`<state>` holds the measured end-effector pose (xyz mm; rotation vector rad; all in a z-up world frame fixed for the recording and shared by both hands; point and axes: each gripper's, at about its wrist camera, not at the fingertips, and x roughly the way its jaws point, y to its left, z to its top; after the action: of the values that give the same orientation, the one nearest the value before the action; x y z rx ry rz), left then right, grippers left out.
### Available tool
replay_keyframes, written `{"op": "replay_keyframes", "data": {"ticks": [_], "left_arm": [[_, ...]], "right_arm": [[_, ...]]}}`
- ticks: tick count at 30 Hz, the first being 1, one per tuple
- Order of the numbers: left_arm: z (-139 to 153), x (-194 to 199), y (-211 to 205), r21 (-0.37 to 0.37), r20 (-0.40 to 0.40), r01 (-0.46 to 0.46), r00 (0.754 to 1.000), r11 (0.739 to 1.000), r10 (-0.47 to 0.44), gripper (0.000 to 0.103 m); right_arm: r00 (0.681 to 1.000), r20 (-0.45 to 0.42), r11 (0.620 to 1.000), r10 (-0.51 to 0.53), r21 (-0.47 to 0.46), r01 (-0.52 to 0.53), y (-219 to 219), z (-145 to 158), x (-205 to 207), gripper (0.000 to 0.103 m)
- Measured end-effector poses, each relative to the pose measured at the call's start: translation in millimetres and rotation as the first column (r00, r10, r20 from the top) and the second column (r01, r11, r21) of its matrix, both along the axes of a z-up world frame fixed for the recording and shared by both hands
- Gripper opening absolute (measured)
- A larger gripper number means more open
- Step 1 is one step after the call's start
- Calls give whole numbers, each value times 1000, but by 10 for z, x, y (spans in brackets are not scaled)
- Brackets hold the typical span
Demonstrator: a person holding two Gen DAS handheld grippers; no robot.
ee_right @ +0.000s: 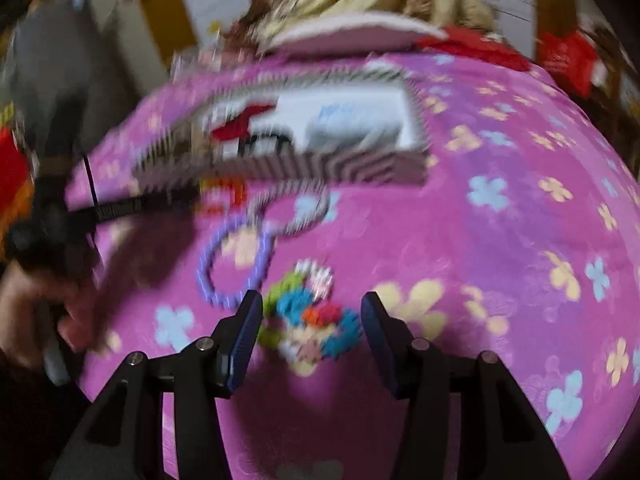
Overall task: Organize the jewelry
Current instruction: 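Grasp the pink and blue hair ties with the left tool while the right tool grasps the green beaded bracelet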
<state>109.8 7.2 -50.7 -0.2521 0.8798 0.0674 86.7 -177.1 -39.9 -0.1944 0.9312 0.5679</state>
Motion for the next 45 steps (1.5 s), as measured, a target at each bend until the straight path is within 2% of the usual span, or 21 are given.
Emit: {"op": "replay_keyframes", "data": {"ticks": [2, 3, 5, 7, 8, 12, 16, 21, 31, 32, 33, 36, 40, 45], "left_arm": [[0, -8, -28, 40, -10, -10, 1000, 999, 10, 10], [-3, -14, -28, 65, -16, -20, 1000, 998, 21, 4], [-6, -27, 4, 50, -15, -15, 1000, 999, 16, 1], [-13, -46, 29, 35, -13, -11, 1000, 999, 12, 0], [-14, -57, 31, 30, -11, -7, 1000, 1000, 7, 0], [44, -142, -3, 0, 30, 26, 999, 1000, -26, 0], [39, -129, -3, -5, 26, 26, 999, 1000, -26, 0], [-14, -124, 117, -49, 2, -27, 1000, 998, 27, 0], [-30, -129, 145, -64, 16, -32, 999, 997, 33, 6], [-31, -130, 145, -66, 16, -33, 999, 997, 34, 6], [-29, -126, 135, -61, 13, -29, 999, 998, 30, 5], [-16, -144, 116, -71, 16, -17, 1000, 997, 19, 3], [147, -255, 50, -71, 85, 18, 996, 997, -12, 3], [270, -389, -32, -25, 117, 34, 993, 999, -31, 3]], "right_arm": [[1000, 5, 1000, -6, -4, 6, 10, -13, 11, 54], [1000, 8, 1000, -13, -1, 13, 1, -18, 25, 53], [1000, 22, 1000, -7, -15, 7, 16, -15, 19, 52], [999, 52, 997, 11, -77, -7, 64, -28, -6, 45], [998, 64, 996, 29, -91, -23, 89, -27, -24, 39], [997, 50, 996, 53, -71, -49, 104, -8, -37, 17], [999, 16, 999, 35, -16, -35, 37, -5, 1, 17], [999, 26, 999, 27, -21, -26, 54, -15, 4, 18], [996, 70, 994, 52, -100, -45, 165, -14, -24, 18], [996, 71, 994, 55, -103, -48, 163, -13, -29, 17], [996, 68, 994, 59, -101, -52, 166, -11, -34, 11], [998, 47, 998, 42, -54, -39, 121, 8, -26, 11], [997, 79, 999, 19, 38, -22, 38, 162, -42, 11], [995, 102, 990, -13, 142, -1, -64, 304, -34, 11]]}}
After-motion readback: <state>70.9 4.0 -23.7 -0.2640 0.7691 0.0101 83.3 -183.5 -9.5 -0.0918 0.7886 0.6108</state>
